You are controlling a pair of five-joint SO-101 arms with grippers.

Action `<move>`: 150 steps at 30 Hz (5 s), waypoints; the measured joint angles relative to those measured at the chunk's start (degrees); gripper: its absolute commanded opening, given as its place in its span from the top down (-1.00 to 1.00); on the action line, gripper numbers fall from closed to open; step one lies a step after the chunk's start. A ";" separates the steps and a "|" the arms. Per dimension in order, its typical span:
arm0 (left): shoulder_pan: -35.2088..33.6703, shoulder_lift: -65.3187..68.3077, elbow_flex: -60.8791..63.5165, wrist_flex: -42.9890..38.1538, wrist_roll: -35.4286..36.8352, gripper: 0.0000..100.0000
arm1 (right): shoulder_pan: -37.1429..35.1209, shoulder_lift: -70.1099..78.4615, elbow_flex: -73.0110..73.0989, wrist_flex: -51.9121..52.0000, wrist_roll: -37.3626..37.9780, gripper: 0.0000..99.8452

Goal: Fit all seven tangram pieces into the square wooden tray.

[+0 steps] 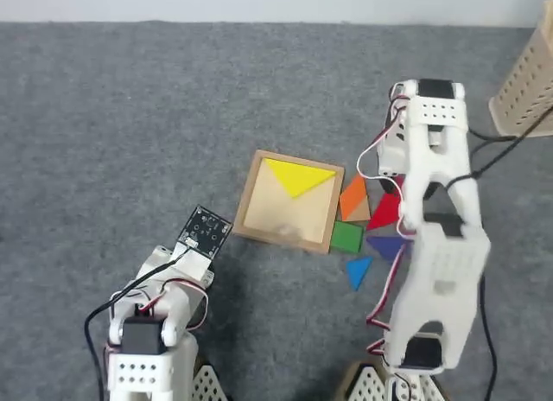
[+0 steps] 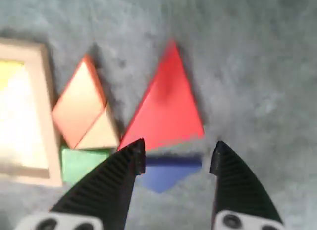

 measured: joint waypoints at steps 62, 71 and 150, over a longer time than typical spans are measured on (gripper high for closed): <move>0.00 0.00 0.00 0.00 0.00 0.76 | -17.49 -31.38 40.97 -31.38 -11.60 0.99; 0.00 0.00 0.00 0.00 0.00 0.76 | -35.34 -19.16 33.49 -38.51 -24.44 0.99; 0.00 0.00 0.00 0.00 0.00 0.76 | -28.22 -16.88 41.05 -54.86 -5.36 0.99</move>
